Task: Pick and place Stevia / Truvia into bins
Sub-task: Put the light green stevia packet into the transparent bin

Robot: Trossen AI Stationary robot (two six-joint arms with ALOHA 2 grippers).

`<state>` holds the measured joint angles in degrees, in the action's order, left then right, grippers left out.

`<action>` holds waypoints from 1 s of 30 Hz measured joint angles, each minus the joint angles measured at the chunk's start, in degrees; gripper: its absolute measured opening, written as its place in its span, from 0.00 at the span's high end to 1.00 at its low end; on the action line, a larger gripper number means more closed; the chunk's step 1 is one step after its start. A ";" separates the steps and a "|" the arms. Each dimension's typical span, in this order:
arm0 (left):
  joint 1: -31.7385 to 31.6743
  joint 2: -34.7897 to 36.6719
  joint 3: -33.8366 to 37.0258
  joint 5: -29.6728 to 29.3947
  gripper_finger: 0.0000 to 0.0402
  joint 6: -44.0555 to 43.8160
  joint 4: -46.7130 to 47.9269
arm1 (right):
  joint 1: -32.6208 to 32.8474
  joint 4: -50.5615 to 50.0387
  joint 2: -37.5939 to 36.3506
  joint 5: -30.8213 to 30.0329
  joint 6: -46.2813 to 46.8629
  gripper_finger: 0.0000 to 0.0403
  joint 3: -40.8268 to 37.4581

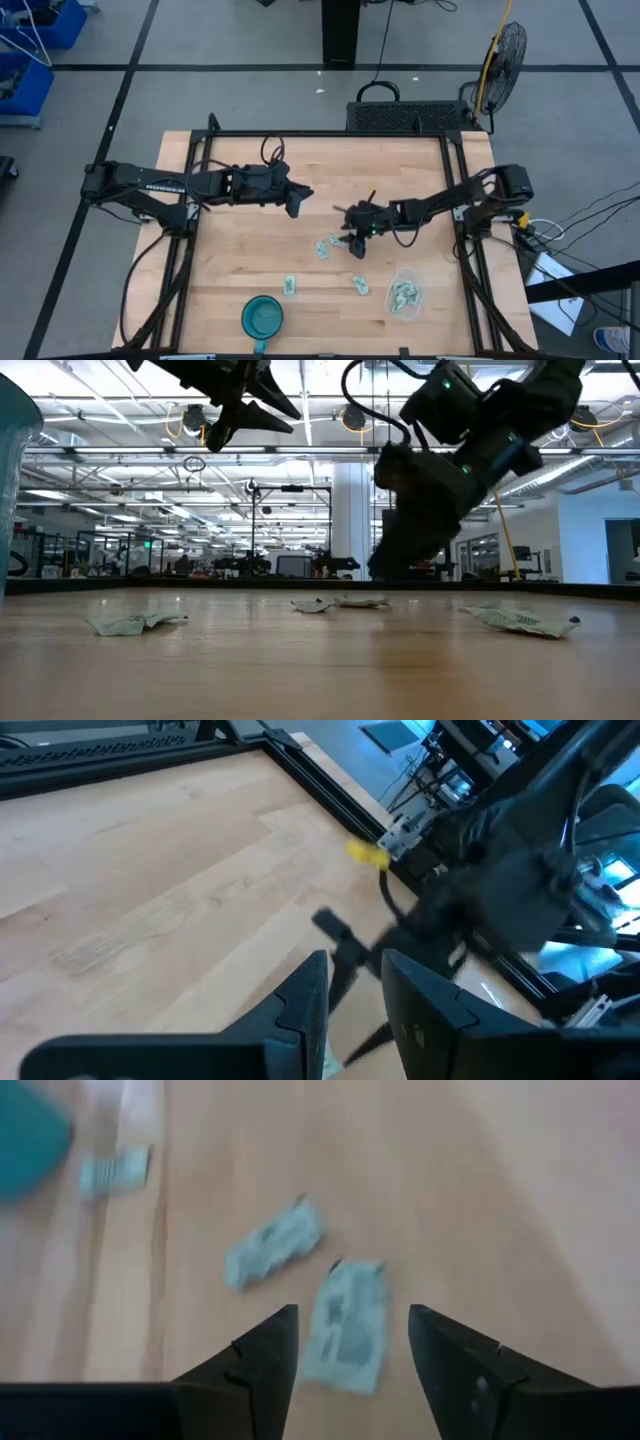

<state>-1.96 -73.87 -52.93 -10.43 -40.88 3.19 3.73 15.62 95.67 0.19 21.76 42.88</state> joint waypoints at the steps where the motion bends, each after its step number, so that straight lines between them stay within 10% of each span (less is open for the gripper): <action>1: -0.04 0.00 0.00 -0.14 0.75 -0.01 -0.01 | 0.57 0.72 1.07 -0.04 -2.49 0.54 -0.25; 14: -0.70 0.00 0.00 -0.20 0.75 -0.39 0.01 | 2.56 6.30 11.25 -5.98 -6.19 0.59 -0.08; 30: -0.70 0.00 0.00 -0.20 0.75 0.07 0.07 | 2.57 5.43 6.99 -5.50 0.26 0.98 -0.40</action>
<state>-2.66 -73.87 -52.93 -10.63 -40.82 3.26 6.30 21.05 102.66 -5.32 22.02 42.49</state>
